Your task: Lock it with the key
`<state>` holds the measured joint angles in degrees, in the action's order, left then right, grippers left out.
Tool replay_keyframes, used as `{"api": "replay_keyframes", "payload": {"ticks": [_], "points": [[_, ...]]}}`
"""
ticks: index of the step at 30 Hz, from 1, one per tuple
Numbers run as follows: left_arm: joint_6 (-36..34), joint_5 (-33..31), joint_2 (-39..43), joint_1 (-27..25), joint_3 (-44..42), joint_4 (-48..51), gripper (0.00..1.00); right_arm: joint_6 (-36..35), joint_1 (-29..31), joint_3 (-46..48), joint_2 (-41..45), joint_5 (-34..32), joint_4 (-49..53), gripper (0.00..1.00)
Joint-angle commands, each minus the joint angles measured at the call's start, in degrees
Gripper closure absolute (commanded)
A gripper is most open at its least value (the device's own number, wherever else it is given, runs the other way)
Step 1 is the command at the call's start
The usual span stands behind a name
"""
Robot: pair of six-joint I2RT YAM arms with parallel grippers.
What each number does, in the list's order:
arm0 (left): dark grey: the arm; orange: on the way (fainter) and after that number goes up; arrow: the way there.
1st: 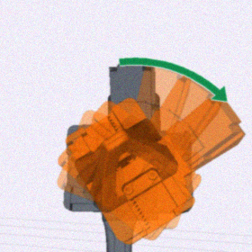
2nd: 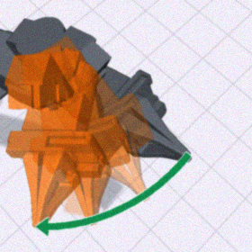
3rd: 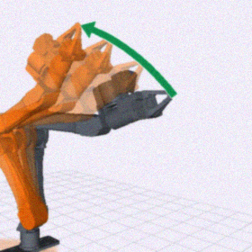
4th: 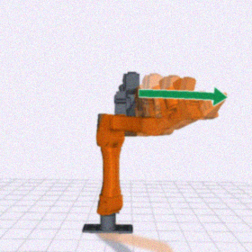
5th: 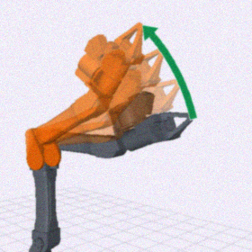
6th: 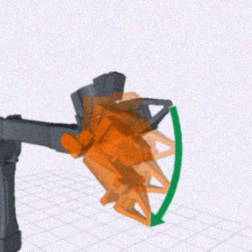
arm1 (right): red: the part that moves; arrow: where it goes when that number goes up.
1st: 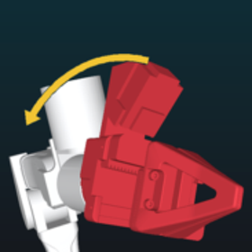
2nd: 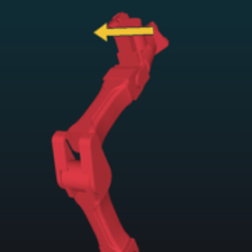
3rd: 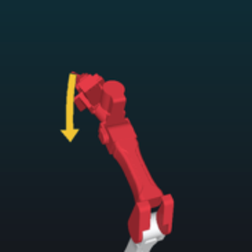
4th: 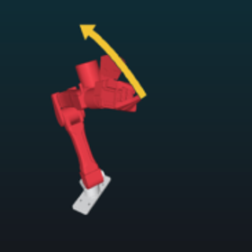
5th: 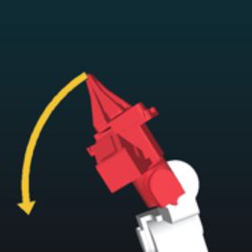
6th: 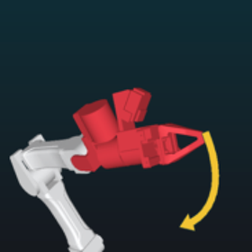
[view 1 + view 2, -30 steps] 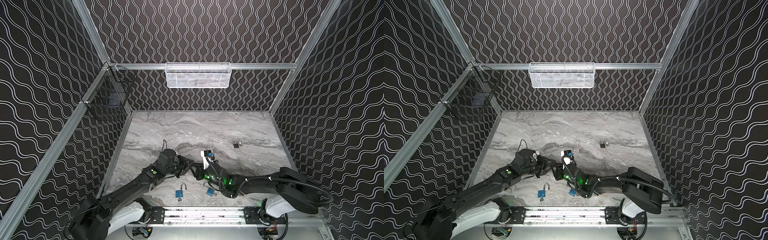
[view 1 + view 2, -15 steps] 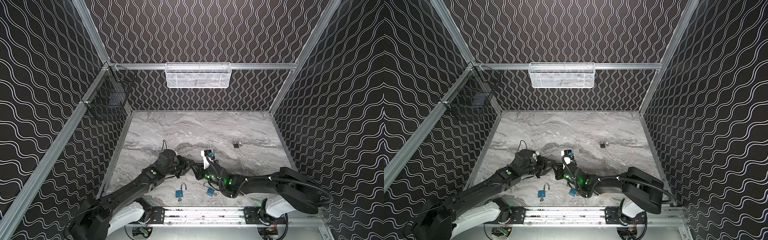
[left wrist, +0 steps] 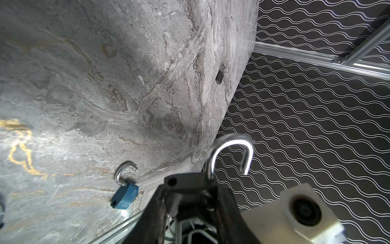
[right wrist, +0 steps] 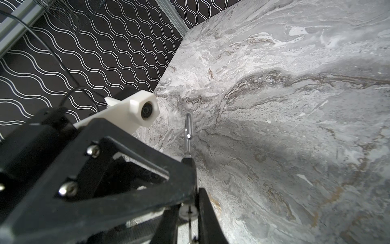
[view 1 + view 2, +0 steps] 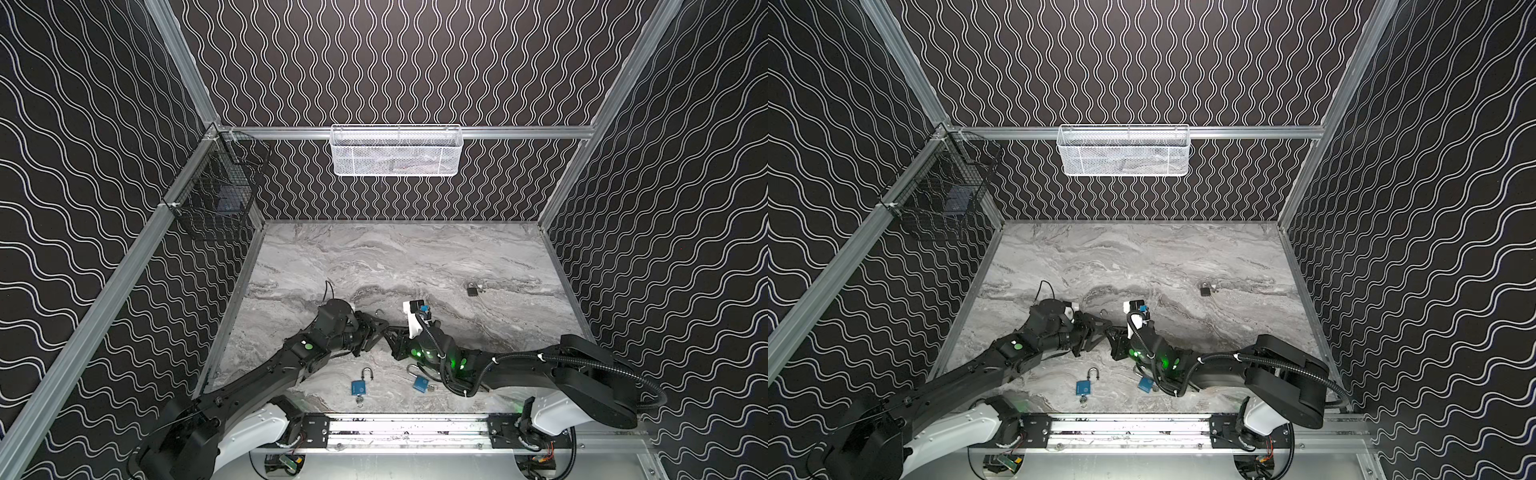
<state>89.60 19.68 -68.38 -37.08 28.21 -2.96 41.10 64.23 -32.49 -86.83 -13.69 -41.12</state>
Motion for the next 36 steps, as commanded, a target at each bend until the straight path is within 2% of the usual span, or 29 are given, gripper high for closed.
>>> {"api": "replay_keyframes", "payload": {"ticks": [1, 5, 11, 16, 20, 24, 28, 31, 36], "points": [[-2.0, 1.6, 0.2, 0.0, 0.9, 1.8, 0.44, 0.6, -0.3, -0.3, 0.2, -1.7, -5.2, 0.95], [-3.6, 1.2, 0.4, 0.6, 1.8, 2.6, 0.31, 0.9, -0.5, -0.3, 0.4, -1.4, -4.1, 0.98], [-8.8, 1.1, 1.7, 3.4, 4.8, 7.5, 0.25, 0.6, -1.0, 0.6, 2.5, -0.2, -1.3, 0.99], [-16.3, 3.1, 4.3, 9.3, 5.8, 12.9, 0.22, -1.1, -2.2, 1.8, 7.0, 2.9, 7.0, 1.0], [-23.6, 5.6, 3.3, 12.9, 7.9, 17.7, 0.21, -3.2, -3.8, 3.3, 11.6, 6.4, 13.7, 1.0], [-32.1, 6.2, -1.3, 13.3, 12.0, 21.9, 0.21, -4.9, -3.9, 4.0, 16.4, 5.8, 22.7, 1.0], [-33.2, 11.0, -3.9, 13.1, 11.6, 14.0, 0.22, -5.5, -4.3, 4.8, 19.8, 5.0, 27.6, 1.0], [-37.1, 11.3, -6.2, 12.2, 14.8, 17.8, 0.22, -6.1, -4.3, 4.1, 20.5, 5.5, 29.2, 1.0], [-38.3, 12.6, -7.8, 10.3, 14.9, 16.1, 0.23, -6.7, -4.3, 1.2, 18.1, 6.8, 31.0, 1.0]]}}
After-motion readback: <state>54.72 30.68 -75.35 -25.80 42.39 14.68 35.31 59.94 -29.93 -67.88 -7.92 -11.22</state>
